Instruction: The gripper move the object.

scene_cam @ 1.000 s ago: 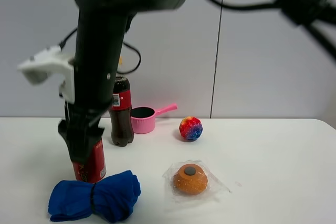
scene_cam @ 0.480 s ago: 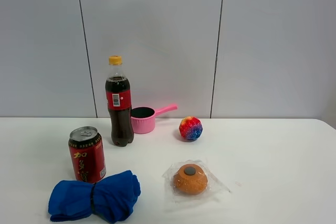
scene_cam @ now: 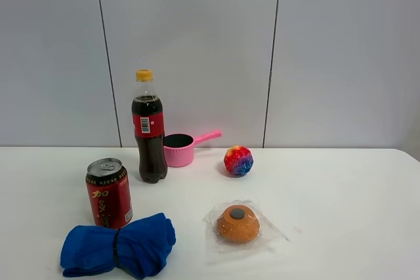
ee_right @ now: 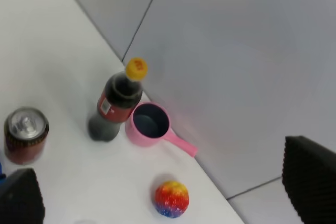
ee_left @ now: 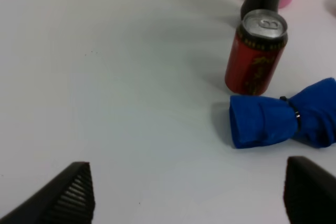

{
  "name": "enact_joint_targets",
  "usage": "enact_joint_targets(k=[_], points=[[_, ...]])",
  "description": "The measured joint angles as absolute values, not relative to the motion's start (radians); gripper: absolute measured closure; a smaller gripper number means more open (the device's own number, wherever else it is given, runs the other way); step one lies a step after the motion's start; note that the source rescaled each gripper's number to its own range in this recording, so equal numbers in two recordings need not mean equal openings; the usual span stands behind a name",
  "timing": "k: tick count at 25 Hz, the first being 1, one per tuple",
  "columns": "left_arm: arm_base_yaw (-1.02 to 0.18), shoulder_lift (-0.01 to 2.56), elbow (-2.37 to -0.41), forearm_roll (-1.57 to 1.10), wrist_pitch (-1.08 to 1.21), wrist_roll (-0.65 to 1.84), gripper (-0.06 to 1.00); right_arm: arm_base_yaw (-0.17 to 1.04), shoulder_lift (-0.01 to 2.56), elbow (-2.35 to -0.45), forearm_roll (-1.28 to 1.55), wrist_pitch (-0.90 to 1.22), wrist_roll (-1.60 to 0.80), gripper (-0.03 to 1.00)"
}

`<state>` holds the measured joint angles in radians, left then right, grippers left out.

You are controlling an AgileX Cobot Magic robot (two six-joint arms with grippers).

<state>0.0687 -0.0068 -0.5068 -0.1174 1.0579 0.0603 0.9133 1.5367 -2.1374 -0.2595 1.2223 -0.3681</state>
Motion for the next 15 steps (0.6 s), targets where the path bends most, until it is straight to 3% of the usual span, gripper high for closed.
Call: enact_joint_targets(k=[6,15], points=[[0.069,-0.007,-0.507,-0.117,1.058,0.06,-0.06,0.914,1.341,-1.985,-0.362,1.219,-0.248,0.1],[0.069,-0.007,-0.507,-0.117,1.058,0.06,-0.06,0.914,0.867,-1.227,-0.386,1.078,0.022,0.08]])
